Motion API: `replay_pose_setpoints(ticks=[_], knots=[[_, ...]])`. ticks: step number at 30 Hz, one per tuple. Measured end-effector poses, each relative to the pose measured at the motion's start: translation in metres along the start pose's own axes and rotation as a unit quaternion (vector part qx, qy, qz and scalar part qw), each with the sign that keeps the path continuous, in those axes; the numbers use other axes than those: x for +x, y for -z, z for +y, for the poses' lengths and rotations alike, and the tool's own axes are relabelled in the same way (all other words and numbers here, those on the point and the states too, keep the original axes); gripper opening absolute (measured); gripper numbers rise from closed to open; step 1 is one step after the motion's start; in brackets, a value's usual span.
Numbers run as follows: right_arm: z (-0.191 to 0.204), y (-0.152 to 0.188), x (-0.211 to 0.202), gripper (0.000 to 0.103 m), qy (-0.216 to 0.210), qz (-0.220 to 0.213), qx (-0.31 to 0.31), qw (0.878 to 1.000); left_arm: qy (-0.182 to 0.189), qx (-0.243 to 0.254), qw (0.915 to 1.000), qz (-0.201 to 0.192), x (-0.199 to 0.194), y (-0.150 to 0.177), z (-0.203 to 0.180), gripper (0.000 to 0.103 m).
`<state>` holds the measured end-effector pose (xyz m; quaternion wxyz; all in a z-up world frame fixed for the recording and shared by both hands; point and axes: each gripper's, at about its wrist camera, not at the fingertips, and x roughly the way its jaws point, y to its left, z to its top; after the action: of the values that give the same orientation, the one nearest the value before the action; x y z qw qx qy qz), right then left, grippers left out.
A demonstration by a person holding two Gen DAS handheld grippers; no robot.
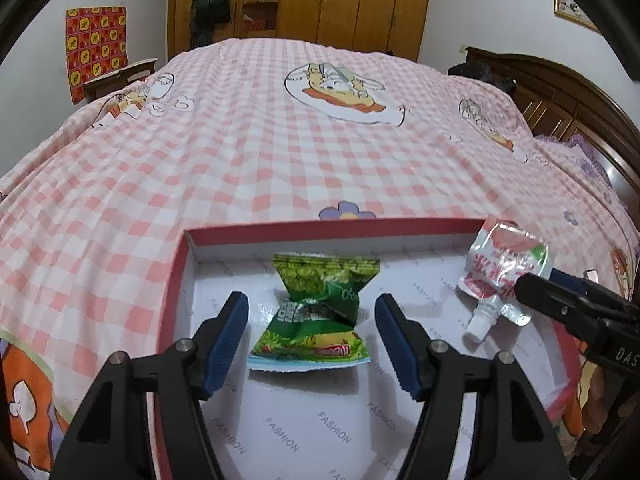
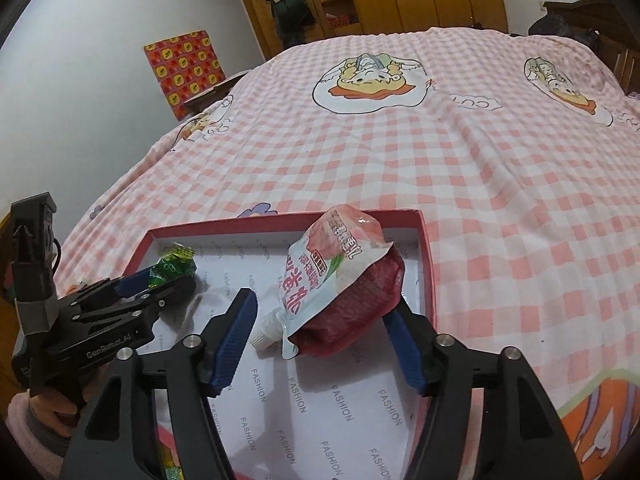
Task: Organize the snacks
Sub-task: 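Open the left tool to drop the green packet while the right tool releases the pouch into the box, then withdraw both open tools from the box back toward the snack pile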
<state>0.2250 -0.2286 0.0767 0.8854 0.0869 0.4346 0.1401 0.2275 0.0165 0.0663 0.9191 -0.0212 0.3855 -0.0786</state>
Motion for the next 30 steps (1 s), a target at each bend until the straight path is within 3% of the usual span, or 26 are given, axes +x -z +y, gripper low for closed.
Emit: replay_pose_setpoints(ticks=[5,30], knots=[[-0.001,-0.002,-0.008,0.072,0.002,-0.015,0.001,1.0,0.001,-0.011,0.9999,-0.005,-0.009,-0.004,0.004,0.07],[0.005,0.015,-0.057,0.075,0.016,-0.037,-0.015,0.999,0.002,-0.007,1.0,0.005,-0.076,0.015,-0.007,0.07]])
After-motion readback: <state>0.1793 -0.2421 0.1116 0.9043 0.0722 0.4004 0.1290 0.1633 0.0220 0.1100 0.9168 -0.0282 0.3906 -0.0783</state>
